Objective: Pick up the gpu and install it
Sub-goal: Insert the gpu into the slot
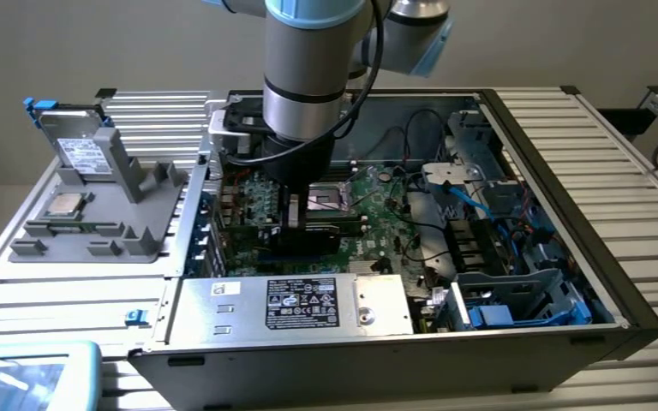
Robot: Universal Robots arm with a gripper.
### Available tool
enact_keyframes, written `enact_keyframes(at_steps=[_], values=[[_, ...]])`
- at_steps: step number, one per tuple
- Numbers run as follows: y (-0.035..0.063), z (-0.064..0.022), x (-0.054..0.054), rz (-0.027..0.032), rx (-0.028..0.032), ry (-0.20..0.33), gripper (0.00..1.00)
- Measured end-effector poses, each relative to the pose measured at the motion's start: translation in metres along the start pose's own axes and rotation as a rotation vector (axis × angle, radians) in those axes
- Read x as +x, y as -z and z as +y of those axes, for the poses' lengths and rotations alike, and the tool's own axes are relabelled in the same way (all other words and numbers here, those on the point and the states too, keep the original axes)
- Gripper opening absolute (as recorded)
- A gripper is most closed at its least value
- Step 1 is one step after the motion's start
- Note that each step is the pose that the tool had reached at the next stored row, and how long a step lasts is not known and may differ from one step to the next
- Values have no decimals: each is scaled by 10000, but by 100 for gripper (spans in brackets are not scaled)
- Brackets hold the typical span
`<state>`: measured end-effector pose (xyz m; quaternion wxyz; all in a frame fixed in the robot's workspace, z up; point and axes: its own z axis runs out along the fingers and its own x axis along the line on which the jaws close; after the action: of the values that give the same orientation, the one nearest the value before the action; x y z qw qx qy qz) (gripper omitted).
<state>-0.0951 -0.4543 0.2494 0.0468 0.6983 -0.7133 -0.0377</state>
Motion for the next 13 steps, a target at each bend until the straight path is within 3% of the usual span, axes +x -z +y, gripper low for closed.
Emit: enact_keyframes(at_steps=[13], values=[[0, 0, 0, -1, 0, 0, 27]])
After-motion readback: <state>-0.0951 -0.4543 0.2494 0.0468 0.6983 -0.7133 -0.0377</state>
